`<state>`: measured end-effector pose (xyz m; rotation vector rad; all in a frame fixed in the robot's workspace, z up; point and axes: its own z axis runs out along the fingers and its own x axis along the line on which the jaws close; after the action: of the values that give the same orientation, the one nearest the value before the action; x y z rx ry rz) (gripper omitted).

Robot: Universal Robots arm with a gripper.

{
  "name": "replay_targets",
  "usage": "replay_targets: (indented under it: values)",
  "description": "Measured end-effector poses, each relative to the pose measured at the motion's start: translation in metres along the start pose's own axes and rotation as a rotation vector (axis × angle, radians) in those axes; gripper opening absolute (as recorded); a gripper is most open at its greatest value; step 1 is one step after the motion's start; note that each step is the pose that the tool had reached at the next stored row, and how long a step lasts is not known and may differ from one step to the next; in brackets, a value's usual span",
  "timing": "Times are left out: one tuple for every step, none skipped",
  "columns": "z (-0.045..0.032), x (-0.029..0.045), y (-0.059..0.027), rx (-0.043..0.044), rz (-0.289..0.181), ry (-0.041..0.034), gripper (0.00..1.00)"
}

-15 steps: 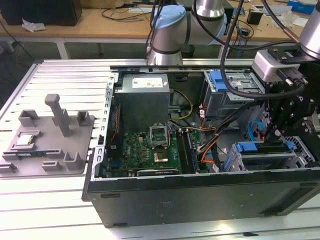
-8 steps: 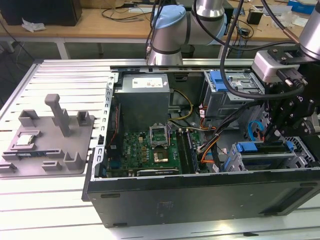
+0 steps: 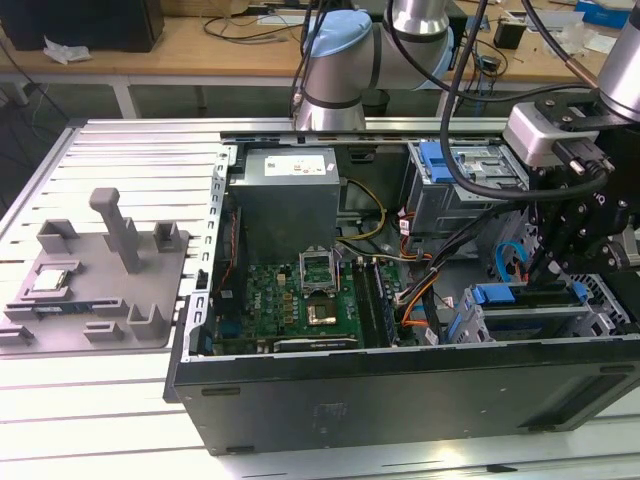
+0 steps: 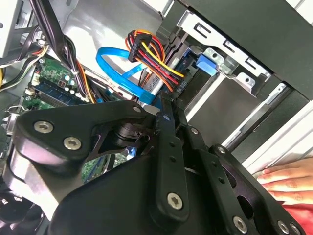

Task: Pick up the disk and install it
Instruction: 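Insert the second disk wire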

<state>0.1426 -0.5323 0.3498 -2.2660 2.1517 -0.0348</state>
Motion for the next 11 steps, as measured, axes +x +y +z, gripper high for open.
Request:
replay_targets:
  values:
    - [0.0003,0.0000,0.0000,0.0000,0.000,0.0001,0.16]
    - [0.0006,0.0000,0.0000,0.0000,0.000,0.0001,0.16]
    - [0.0008,0.0000,0.0000,0.0000,0.000,0.0001,0.16]
    - [0.0009,0.0000,-0.0002,0.0000,0.000,-0.0001,0.16]
    - [0.0010,0.0001,-0.0002,0.0000,0.000,-0.0003,0.16]
    - [0.0010,0.0002,-0.0003,0.0000,0.000,-0.0002,0.16]
    - [0.0010,0.0004,-0.0003,0.0000,0.000,0.0000,0.16]
    - [0.0011,0.0006,-0.0003,0.0000,0.000,-0.0001,0.16]
    - [0.0011,0.0008,-0.0002,0.0000,0.000,-0.0001,0.16]
    - [0.0012,0.0008,-0.0002,0.0000,0.000,-0.0001,0.16]
    - [0.0012,0.0009,-0.0002,0.0000,0.000,0.0000,0.16]
